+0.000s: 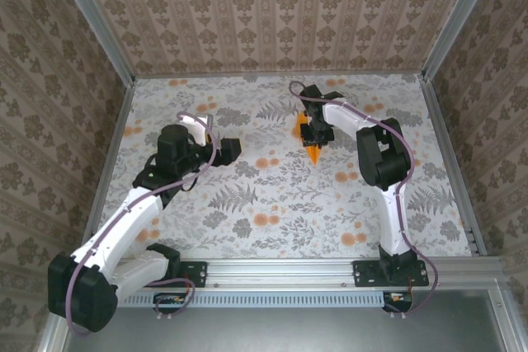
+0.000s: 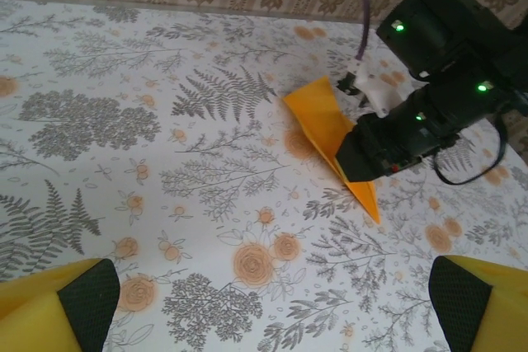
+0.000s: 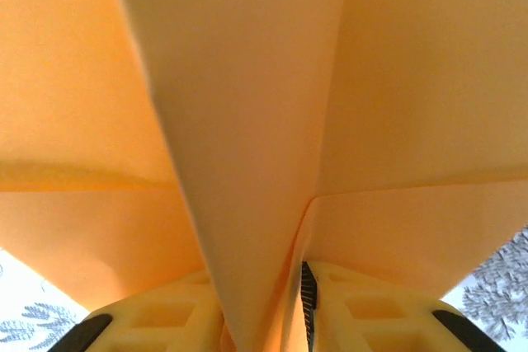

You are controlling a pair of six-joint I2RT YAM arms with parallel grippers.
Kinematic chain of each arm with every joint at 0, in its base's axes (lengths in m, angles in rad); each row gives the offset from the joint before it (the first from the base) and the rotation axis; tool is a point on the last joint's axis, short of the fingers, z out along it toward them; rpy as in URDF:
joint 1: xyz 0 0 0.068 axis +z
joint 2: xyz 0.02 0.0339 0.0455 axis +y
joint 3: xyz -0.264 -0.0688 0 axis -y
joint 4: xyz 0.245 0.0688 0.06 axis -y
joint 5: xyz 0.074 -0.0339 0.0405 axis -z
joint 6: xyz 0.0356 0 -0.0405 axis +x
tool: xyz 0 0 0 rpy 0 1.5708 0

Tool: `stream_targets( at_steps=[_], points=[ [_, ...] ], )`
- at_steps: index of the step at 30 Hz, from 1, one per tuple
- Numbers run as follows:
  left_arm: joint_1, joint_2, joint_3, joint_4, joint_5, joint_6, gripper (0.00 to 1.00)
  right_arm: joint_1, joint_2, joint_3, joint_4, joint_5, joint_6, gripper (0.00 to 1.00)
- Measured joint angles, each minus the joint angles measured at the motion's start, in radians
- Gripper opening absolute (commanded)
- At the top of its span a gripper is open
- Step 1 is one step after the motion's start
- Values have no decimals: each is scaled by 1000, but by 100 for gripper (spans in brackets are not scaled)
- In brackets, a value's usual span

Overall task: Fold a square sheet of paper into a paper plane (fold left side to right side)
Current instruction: Place the paper plane at the top-center of the table, then reset both arms

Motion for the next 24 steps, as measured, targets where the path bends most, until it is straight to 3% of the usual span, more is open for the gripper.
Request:
stream_targets(
  at_steps=[8,12,16,19,24],
  points=[
    [54,40,31,-32,10,-2,100,19,-138,-6,-62,46,1,41],
    [92,40,32,-32,20,-9,100,26,-291,-80,-61,73,0,58],
    [142,30,30,-31,-9,-12,100,20,-571,-314,41,124,-11,81],
    [187,-12,7,-3,-95,-2,100,-12,-797,-527,172,184,-31,100],
    [262,-51,-109,107,-283,62,100,-100,-1041,-858,455,301,-64,100]
  ],
)
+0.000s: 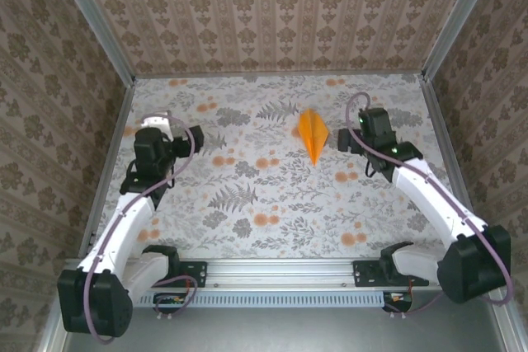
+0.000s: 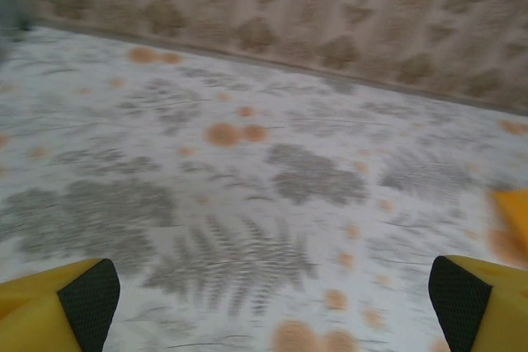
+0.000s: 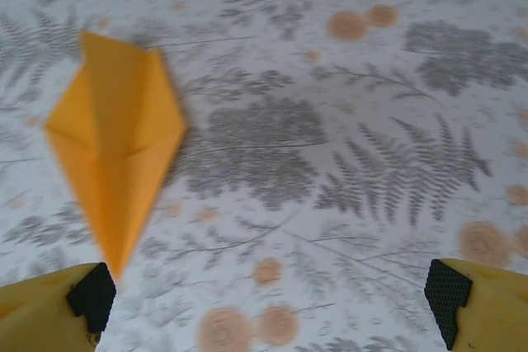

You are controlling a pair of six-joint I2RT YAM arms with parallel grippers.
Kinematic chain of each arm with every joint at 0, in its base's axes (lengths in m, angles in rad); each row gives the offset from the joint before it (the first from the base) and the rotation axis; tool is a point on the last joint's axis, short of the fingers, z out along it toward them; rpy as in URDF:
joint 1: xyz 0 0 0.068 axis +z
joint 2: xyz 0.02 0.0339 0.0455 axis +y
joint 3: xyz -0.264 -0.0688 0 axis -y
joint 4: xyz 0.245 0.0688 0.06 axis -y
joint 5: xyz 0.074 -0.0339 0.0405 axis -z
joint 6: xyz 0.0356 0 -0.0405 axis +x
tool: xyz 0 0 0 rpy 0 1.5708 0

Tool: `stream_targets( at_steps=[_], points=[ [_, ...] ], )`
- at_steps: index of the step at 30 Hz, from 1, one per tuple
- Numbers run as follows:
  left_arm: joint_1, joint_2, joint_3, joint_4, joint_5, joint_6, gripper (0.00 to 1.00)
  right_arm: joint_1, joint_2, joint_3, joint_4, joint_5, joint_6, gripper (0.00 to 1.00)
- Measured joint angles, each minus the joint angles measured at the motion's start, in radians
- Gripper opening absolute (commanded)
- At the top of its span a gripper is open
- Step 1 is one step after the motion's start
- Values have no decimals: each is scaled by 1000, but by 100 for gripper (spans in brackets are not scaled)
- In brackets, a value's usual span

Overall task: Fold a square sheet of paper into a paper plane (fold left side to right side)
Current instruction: Reset both arms

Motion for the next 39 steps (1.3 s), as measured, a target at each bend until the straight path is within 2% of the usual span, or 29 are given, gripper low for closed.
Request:
stream_targets(
  at_steps=[5,9,15,22,25,26,39],
  points=[
    [55,41,-134,86,-131,95,100,-84,22,-240,285,60,-35,100],
    [92,100,-200,182,-152,175,100,-118,121,-333,502,72,-56,100],
    [137,220,-291,454,-66,262,100,-135,245,-380,818,46,-148,100],
    [148,422,-318,750,80,323,100,-193,327,-484,1143,-56,-186,100],
    [154,550,-322,902,123,337,100,-205,347,-502,1175,-94,-196,100],
    [157,570,-323,908,133,337,100,-209,348,-502,1184,-107,-196,100],
    [155,581,-225,829,58,333,100,-216,348,-501,1228,-140,-196,100]
  ],
)
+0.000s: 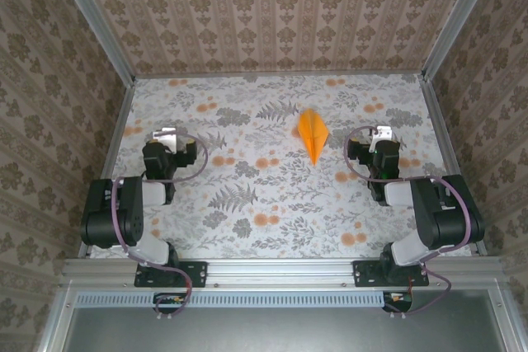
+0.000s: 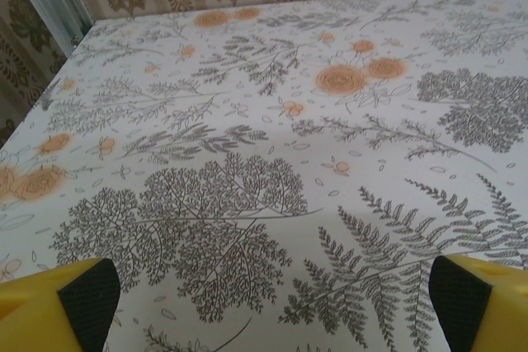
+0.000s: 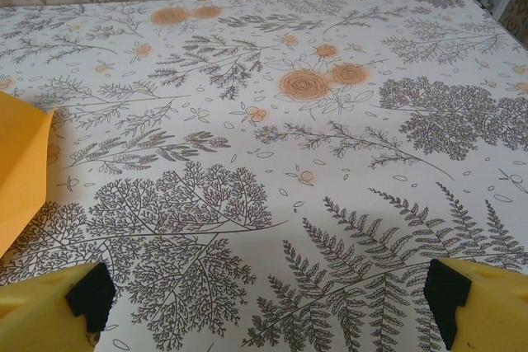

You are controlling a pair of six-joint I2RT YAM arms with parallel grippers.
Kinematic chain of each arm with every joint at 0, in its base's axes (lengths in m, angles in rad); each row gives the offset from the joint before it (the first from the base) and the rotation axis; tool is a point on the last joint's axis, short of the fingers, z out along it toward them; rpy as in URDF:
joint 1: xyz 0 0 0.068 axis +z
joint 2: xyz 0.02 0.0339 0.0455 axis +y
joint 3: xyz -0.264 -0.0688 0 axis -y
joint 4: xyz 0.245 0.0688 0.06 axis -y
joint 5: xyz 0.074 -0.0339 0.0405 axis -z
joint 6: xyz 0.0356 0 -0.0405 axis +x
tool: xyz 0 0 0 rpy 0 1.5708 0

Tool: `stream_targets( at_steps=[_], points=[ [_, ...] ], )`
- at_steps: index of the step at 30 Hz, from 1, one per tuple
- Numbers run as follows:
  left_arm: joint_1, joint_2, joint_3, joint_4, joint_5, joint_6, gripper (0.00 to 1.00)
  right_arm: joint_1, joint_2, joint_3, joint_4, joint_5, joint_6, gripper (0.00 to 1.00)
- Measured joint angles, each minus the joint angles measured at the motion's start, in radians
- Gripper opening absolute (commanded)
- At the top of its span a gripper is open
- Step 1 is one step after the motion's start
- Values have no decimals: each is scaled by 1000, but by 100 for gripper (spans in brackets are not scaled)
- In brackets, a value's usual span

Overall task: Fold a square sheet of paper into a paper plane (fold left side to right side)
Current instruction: Reset both arms

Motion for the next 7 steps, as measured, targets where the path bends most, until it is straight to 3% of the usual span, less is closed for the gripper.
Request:
stream_targets(
  at_steps=[7],
  points=[
    [-1,0,0,-16,-10,0,100,0,0,0,0,0,0,100]
  ],
)
